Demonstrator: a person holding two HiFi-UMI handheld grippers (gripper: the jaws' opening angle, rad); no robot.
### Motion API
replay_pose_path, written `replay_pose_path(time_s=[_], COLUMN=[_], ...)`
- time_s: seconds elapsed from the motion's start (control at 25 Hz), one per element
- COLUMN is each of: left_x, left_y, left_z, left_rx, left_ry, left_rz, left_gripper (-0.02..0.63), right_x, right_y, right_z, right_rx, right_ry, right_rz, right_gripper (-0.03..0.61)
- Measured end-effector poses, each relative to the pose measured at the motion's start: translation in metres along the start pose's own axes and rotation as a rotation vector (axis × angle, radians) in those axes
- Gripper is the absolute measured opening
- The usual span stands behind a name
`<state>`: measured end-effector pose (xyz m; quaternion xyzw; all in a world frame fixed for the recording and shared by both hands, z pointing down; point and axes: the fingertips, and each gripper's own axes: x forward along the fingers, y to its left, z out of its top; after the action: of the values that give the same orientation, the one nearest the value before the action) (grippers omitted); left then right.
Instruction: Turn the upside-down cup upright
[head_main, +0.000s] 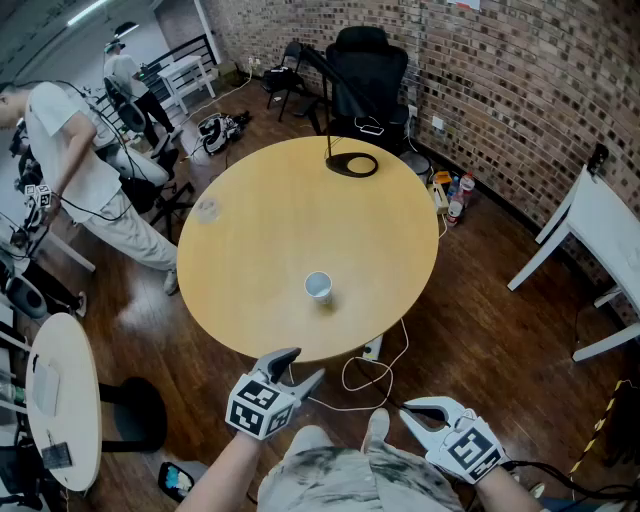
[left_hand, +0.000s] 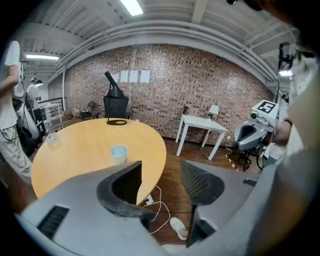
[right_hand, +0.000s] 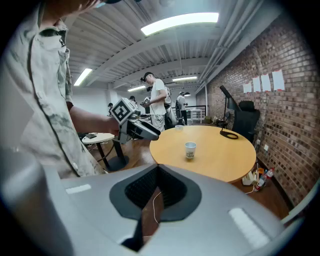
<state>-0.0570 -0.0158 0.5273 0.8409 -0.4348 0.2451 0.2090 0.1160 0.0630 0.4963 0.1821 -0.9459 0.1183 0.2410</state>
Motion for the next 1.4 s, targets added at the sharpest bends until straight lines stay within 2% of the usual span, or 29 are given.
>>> replay_pose_path(time_s=[0.12,0.28,0.48,0.68,0.88,0.96,1.04,1.24,1.4], left_x=[0.033,0.077,0.125,0.173,0.201,0.209,0.219,0.214,0.203], left_y=[0.034,0.075,0.119,0.136,0.153,0.158,0.159,0.164,0.164], left_z=[0.015,0.026,0.032,0.021,-0.001,-0.002,0.006,0.002,0.006], left_rx=[0.040,0.092,0.196,0.283,0.301,0.305,0.318,0.262,0.206], left_ry=[0.085,0.200,0.348,0.458,0.577,0.576,0.526,0.492,0.366], left_rz=[0.014,0.036,0.053,0.016,-0.036,-0.047,-0.058,-0.082,-0.126], left_gripper=[0.314,0.370,0.402,0.408,0.433,0.433,0.433,0.382,0.373], right_x=[0.001,0.003,0.005,0.005,0.020,0.025,0.027,0.030,0.047], right_y=[-0.022,-0.051,-0.076,-0.092,-0.100,-0.102,-0.101,-0.110,-0.105], right_z=[0.001,-0.001,0.008,0.019,0.034,0.036,0.032,0.049,0.051], right_rx=[0.035,0.072,0.115,0.147,0.170,0.177,0.181,0.200,0.175], right_ry=[0.001,0.014,-0.008,-0.022,-0.041,-0.033,-0.015,0.007,0.015], right_rz=[-0.018,-0.062,-0.152,-0.230,-0.288,-0.305,-0.301,-0.337,-0.285], right_gripper=[0.003,0.003,0.003,0.003,0.003,0.003,0.003,0.003,0.003])
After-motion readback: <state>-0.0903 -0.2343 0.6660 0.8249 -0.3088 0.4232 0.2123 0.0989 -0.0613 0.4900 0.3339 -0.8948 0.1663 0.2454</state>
